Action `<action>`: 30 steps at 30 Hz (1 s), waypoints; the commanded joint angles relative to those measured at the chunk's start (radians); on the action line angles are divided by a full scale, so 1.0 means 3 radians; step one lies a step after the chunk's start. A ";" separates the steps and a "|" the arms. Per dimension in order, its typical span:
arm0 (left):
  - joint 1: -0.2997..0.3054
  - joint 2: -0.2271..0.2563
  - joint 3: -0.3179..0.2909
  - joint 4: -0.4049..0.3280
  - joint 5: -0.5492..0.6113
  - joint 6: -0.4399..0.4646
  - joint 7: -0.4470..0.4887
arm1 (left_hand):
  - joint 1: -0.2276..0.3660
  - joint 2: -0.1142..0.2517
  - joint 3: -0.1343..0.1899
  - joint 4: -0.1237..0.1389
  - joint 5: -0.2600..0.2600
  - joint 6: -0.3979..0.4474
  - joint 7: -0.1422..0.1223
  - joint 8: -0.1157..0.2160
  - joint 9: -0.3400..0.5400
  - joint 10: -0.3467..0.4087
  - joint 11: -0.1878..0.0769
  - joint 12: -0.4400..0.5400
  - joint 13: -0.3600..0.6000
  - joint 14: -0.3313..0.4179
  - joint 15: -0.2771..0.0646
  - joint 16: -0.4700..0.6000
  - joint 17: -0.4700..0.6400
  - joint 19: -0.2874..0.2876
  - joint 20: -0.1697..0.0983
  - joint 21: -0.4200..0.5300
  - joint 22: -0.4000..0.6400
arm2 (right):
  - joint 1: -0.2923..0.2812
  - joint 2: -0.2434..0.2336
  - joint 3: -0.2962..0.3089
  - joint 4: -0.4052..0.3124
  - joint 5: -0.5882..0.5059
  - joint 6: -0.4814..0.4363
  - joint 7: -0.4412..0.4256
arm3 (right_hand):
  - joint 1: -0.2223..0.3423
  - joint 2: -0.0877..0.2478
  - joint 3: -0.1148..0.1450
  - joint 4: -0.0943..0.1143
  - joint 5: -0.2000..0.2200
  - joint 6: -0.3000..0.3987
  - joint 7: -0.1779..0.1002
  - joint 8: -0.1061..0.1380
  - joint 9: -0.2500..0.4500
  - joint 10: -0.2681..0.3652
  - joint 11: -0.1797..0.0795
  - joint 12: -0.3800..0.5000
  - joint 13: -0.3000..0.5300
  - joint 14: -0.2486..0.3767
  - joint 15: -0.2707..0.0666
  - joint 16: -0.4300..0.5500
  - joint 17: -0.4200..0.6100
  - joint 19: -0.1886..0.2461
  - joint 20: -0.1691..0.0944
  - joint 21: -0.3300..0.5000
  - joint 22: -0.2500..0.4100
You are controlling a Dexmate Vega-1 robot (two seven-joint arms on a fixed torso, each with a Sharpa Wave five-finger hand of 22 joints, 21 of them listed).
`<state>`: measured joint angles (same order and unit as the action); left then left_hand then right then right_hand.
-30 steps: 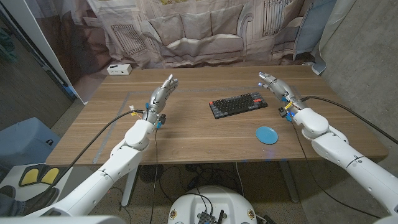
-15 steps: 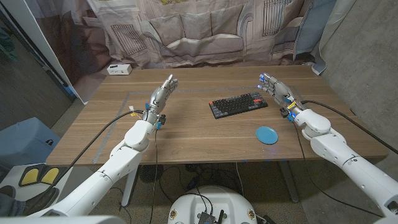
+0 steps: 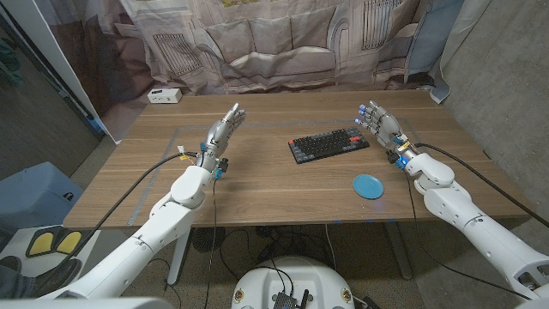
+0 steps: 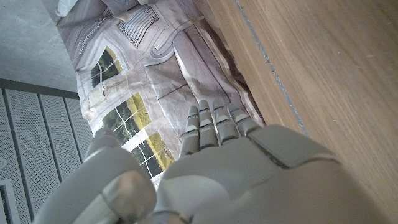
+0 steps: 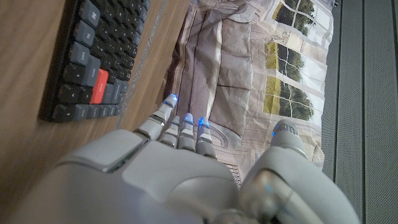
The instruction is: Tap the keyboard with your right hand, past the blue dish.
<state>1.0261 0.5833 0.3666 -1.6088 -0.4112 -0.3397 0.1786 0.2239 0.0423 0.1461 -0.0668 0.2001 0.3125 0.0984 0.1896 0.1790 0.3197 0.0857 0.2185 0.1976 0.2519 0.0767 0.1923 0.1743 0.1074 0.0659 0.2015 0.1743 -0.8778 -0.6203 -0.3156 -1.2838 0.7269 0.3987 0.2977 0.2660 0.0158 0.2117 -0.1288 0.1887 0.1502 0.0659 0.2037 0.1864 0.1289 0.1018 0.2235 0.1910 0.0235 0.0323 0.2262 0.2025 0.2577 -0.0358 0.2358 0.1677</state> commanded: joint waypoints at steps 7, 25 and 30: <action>0.0073 0.0095 -0.0055 -0.0034 -0.0082 0.0108 -0.0022 | 0.0015 0.0036 0.0016 -0.0020 -0.0013 0.0011 0.0013 0.0005 0.0012 0.0005 0.0006 -0.0010 0.0011 -0.0001 -0.0008 -0.0012 0.0018 0.0004 -0.0009 -0.0012 0.0013 | -0.0009 0.0078 0.0021 0.0080 0.0123 0.0006 0.0101 | -0.0040 -0.0026 -0.0035 0.0010 -0.0005 0.0023 -0.0001 0.0005 0.0003 0.0033 0.0005 0.0000 0.0002 0.0029 0.0007 0.0021 0.0013 0.0019 -0.0042 -0.0030 0.0006; 0.0051 -0.0033 -0.0004 0.0220 -0.0145 0.0001 -0.0053 | 0.0016 0.0038 0.0015 -0.0026 -0.0013 0.0035 0.0017 0.0014 0.0012 0.0022 0.0003 -0.0004 0.0012 0.0019 -0.0006 -0.0004 0.0018 0.0012 -0.0011 -0.0010 0.0013 | -0.0106 0.0012 0.0021 -0.0052 0.0035 0.0000 -0.0016 | -0.0055 -0.0042 -0.0054 0.0010 0.0004 0.0093 -0.0010 0.0019 0.0003 0.0104 0.0007 0.0007 0.0001 0.0075 -0.0001 0.0020 0.0010 0.0045 -0.0025 -0.0050 0.0006; 0.0026 -0.0060 0.0007 0.0273 -0.0137 -0.0062 -0.0065 | 0.0016 0.0039 0.0015 -0.0027 -0.0013 0.0036 0.0012 0.0014 0.0012 0.0029 0.0002 -0.0002 0.0012 0.0024 -0.0004 -0.0003 0.0018 0.0016 -0.0013 -0.0009 0.0013 | -0.0090 0.0027 0.0020 -0.0028 0.0047 -0.0001 -0.0012 | -0.0059 -0.0046 -0.0058 0.0011 0.0005 0.0106 -0.0010 0.0020 0.0003 0.0118 0.0013 0.0007 0.0001 0.0089 0.0008 0.0022 0.0010 0.0052 -0.0028 -0.0053 0.0007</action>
<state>1.0500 0.5854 0.3576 -1.5730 -0.4467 -0.3276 0.1723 0.2239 0.0423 0.1466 -0.0667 0.2001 0.3180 0.1038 0.1896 0.1790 0.3197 0.0857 0.2186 0.1976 0.2518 0.0767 0.1884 0.1742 0.1074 0.0659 0.2015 0.1743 -0.9007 -0.6127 -0.3086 -1.2869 0.7493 0.3999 0.3107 0.2557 0.0055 0.1997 -0.1246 0.1887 0.1736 0.0642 0.2036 0.1864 0.1575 0.1055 0.2235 0.1911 0.0395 0.0339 0.2261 0.2023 0.2629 -0.0411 0.2206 0.1678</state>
